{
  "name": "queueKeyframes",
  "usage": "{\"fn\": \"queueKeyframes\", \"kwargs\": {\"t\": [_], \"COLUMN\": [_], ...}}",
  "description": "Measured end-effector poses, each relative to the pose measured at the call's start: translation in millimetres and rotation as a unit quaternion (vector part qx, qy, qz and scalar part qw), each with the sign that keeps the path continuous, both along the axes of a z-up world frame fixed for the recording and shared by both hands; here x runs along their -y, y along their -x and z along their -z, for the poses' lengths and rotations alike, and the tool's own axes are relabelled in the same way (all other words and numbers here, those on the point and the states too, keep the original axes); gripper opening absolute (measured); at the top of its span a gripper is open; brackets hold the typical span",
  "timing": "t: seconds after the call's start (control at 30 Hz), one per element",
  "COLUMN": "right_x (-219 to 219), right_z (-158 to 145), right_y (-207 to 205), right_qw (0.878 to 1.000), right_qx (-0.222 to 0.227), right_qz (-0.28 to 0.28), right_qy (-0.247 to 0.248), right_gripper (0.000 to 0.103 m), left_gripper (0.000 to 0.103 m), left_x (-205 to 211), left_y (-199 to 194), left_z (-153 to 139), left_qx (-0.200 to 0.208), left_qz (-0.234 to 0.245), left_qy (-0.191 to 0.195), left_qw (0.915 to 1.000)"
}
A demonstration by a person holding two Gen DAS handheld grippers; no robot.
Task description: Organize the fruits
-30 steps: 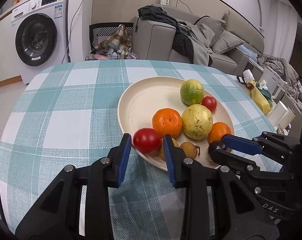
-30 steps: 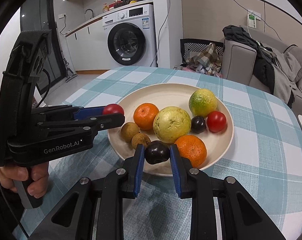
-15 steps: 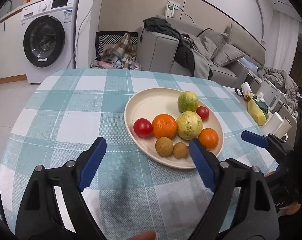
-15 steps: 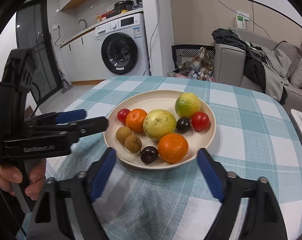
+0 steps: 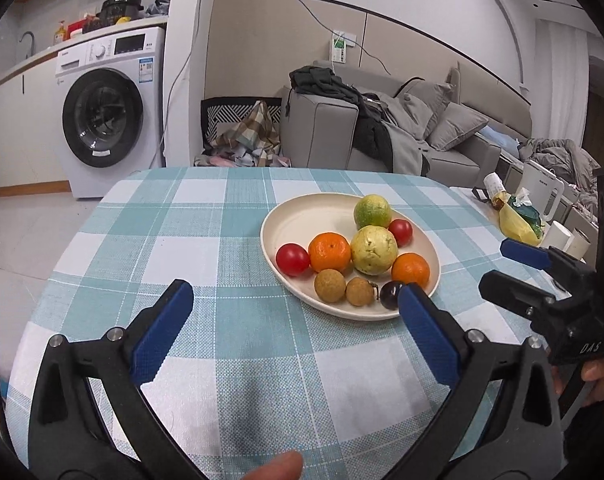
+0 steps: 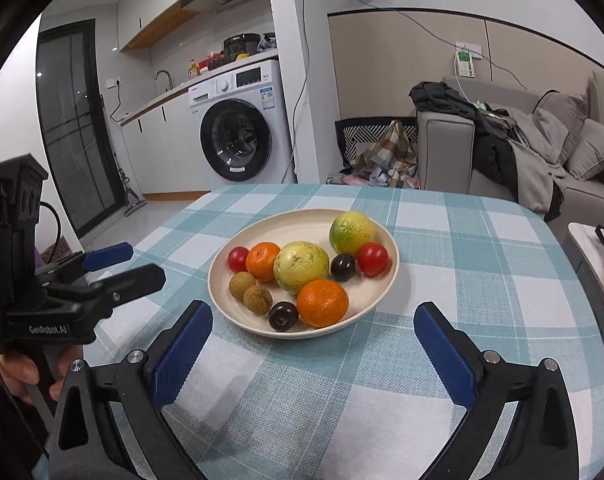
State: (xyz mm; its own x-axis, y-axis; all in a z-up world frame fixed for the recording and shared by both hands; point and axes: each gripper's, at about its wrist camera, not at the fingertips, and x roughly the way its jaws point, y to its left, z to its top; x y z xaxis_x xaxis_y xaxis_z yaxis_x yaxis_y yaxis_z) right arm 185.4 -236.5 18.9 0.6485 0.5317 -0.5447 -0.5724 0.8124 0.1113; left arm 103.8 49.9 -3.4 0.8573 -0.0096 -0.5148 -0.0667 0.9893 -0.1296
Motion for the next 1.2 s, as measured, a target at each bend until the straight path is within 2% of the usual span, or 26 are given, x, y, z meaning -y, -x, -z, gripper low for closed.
{"fn": "queueKeyframes", "kwargs": {"t": [0.57,1.2], "right_x": [5,7], "right_z": [2,-1], "right_y": [7,14], "right_qw": [0.999,0.999], "right_qx": [0.027,0.041], "right_qz": [-0.016,-0.016], "right_qy": [-0.026,-0.029], "right_gripper": [0.103,0.103], "left_gripper": [0.102,0.102], "left_x": [2,1], "left_y": [6,6], "left_z": [1,-1], "left_qx": [0.029,0.029], "left_qz": [-0.005,-0.002], "left_qy": [-0.002,0.000], "left_qw": [0.9996,0.9996]}}
